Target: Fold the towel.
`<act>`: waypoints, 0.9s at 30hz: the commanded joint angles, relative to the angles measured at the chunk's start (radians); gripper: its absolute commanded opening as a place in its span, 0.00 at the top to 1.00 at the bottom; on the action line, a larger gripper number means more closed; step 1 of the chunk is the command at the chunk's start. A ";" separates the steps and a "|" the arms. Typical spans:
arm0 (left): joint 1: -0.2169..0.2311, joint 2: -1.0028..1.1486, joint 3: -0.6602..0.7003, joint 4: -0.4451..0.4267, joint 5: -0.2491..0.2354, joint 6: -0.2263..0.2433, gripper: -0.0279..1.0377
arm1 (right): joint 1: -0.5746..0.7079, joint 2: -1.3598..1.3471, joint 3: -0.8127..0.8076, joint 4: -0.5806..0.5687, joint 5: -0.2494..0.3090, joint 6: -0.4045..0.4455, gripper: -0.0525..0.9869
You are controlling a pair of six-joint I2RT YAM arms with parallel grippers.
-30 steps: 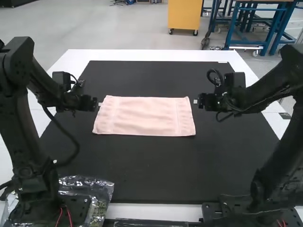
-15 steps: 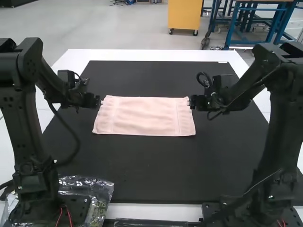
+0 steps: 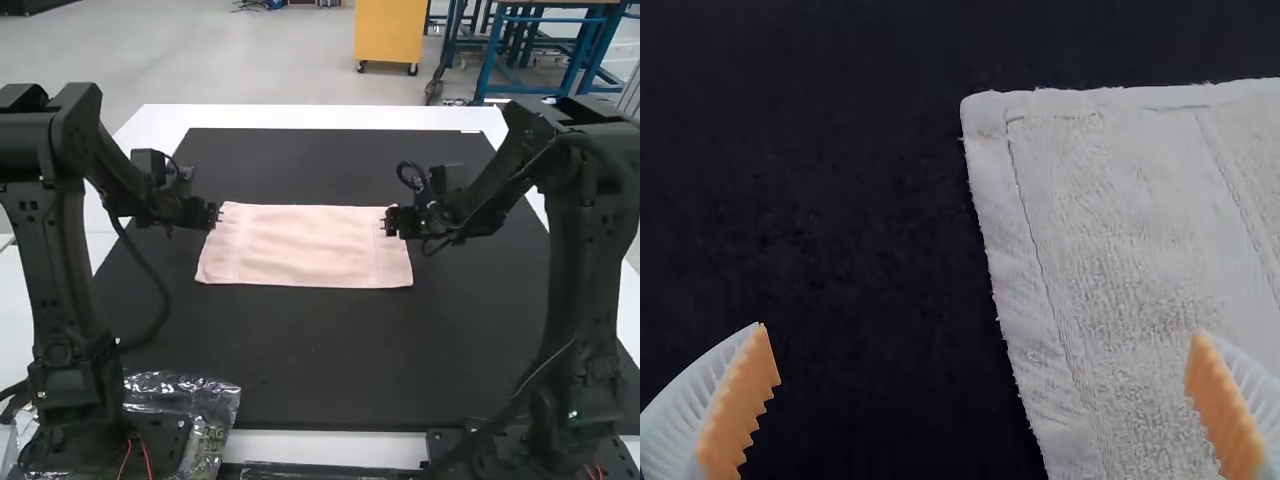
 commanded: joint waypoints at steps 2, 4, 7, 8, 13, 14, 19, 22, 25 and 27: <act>-0.010 0.025 0.039 0.003 0.015 0.017 0.08 | 0.008 0.024 0.040 0.016 0.010 -0.013 0.07; -0.014 0.038 0.044 0.003 0.015 0.021 0.08 | 0.008 0.038 0.051 0.016 0.010 -0.021 0.07; -0.019 0.052 0.049 0.006 0.014 0.022 0.08 | 0.008 0.056 0.066 0.015 0.010 -0.029 0.07; -0.019 0.057 0.052 0.008 0.014 0.022 0.08 | 0.008 0.061 0.068 0.015 0.010 -0.032 0.07; -0.019 0.090 0.065 0.015 0.012 0.031 0.10 | 0.008 0.078 0.077 0.013 0.010 -0.038 0.09; -0.019 0.095 0.070 0.014 0.012 0.034 0.12 | 0.008 0.083 0.078 0.010 0.010 -0.041 0.12; -0.019 0.112 0.065 0.015 0.011 0.103 0.26 | 0.002 0.104 0.106 -0.041 0.001 -0.073 0.36; -0.014 0.126 0.068 0.041 0.012 0.106 0.88 | -0.004 0.116 0.111 -0.068 -0.048 -0.079 0.96; -0.010 0.143 0.072 0.050 0.026 0.106 0.96 | -0.010 0.121 0.111 -0.067 -0.048 -0.085 0.97; -0.005 0.141 0.072 0.050 0.028 0.108 0.96 | -0.016 0.118 0.109 -0.065 -0.048 -0.084 0.97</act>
